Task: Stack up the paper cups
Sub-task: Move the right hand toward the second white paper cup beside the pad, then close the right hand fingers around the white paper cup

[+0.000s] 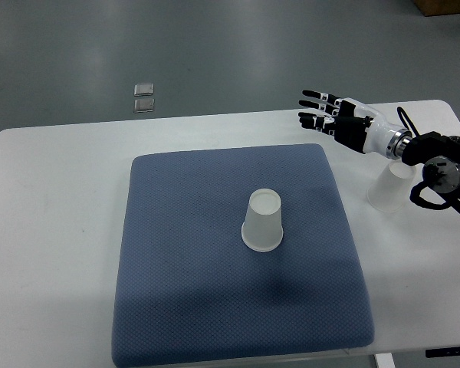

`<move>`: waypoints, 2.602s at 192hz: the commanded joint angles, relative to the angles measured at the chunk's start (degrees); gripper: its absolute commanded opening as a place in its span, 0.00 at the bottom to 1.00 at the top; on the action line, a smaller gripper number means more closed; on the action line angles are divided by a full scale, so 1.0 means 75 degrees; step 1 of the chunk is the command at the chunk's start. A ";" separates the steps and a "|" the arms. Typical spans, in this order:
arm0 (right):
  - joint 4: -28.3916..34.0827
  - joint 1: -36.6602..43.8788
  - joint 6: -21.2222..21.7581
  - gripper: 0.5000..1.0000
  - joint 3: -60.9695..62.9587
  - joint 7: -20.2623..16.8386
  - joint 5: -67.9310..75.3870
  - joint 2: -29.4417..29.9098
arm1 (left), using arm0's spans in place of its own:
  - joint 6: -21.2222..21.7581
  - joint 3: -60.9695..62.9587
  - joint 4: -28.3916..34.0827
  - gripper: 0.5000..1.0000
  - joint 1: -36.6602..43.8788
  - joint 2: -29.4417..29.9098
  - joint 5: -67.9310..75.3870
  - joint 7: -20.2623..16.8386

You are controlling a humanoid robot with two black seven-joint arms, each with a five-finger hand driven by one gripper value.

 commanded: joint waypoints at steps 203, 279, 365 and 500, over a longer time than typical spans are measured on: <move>0.0155 0.0359 0.1335 0.85 -0.0115 0.0995 -0.4626 -0.1759 | -0.0001 0.0011 0.0001 1.00 0.0001 0.0000 0.0008 0.0000; 0.0495 0.0934 0.1242 0.85 -0.1111 0.1335 -0.7252 -0.2674 | -0.0001 0.0011 0.0001 1.00 0.0001 0.0000 0.0008 0.0000; 0.0085 0.0910 -0.0071 0.85 -0.2658 0.1253 -0.8271 -0.2217 | -0.0001 0.0011 0.0001 1.00 0.0001 0.0000 -0.0004 0.0000; -0.0794 0.0910 -0.0915 0.38 -0.3326 0.1265 -0.8307 -0.1689 | -0.0001 0.0011 0.0001 1.00 0.0001 0.0000 0.0008 0.0000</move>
